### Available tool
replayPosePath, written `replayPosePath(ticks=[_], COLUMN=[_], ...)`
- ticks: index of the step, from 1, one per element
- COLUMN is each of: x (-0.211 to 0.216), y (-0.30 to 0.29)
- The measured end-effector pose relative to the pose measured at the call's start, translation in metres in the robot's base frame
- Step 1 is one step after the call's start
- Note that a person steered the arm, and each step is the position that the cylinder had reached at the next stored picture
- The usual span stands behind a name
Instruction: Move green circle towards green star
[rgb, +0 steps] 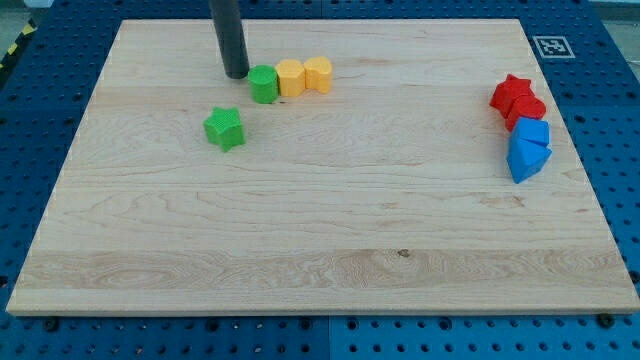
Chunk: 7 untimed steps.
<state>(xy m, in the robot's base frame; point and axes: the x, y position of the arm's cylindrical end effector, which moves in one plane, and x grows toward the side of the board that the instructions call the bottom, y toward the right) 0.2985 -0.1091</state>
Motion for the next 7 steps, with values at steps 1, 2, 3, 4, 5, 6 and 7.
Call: replayPosePath(ticks=[1,2,3,4,5,6,7], x=[0.000,0.002,0.011,0.019,0.020,0.032,0.037], y=[0.018,0.025,0.041,0.058,0.081,0.106,0.092])
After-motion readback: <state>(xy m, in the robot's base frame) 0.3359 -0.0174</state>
